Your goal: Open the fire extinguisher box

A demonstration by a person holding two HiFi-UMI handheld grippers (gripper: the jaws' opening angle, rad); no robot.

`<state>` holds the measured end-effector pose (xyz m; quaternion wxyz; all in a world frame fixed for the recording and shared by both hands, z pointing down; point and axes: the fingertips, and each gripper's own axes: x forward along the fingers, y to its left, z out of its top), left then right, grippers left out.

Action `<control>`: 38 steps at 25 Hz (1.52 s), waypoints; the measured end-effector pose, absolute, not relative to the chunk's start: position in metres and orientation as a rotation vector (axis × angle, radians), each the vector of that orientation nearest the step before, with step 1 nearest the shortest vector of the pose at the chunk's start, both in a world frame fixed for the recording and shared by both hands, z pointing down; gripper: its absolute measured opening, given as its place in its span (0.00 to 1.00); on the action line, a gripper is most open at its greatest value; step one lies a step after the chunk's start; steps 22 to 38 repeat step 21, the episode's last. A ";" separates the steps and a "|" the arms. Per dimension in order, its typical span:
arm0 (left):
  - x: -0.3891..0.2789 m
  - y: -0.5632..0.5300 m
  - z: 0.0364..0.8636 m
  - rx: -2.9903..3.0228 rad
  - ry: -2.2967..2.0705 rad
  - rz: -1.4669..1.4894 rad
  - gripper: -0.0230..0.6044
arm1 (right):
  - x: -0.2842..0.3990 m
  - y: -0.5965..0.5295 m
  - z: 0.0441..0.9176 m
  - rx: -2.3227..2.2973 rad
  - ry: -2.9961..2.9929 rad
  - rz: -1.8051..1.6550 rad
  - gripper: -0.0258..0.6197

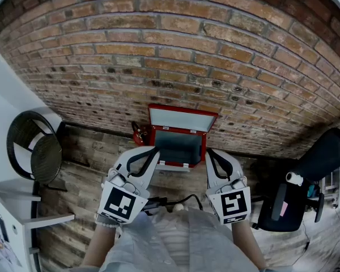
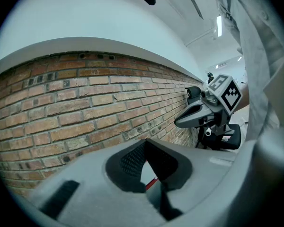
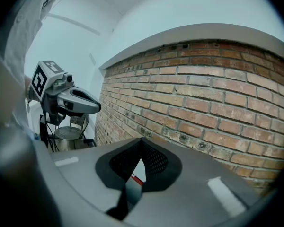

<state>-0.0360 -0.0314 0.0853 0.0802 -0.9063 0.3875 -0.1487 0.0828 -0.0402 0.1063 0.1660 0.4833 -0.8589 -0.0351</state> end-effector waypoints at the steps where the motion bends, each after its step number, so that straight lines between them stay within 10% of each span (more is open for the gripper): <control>1: -0.036 -0.031 0.085 -2.710 1.159 -0.444 0.04 | 0.083 -0.040 0.106 1.375 -2.445 -0.100 0.05; 38: -0.039 -0.031 0.086 -2.715 1.160 -0.452 0.04 | 0.077 -0.036 0.112 1.339 -2.429 -0.103 0.05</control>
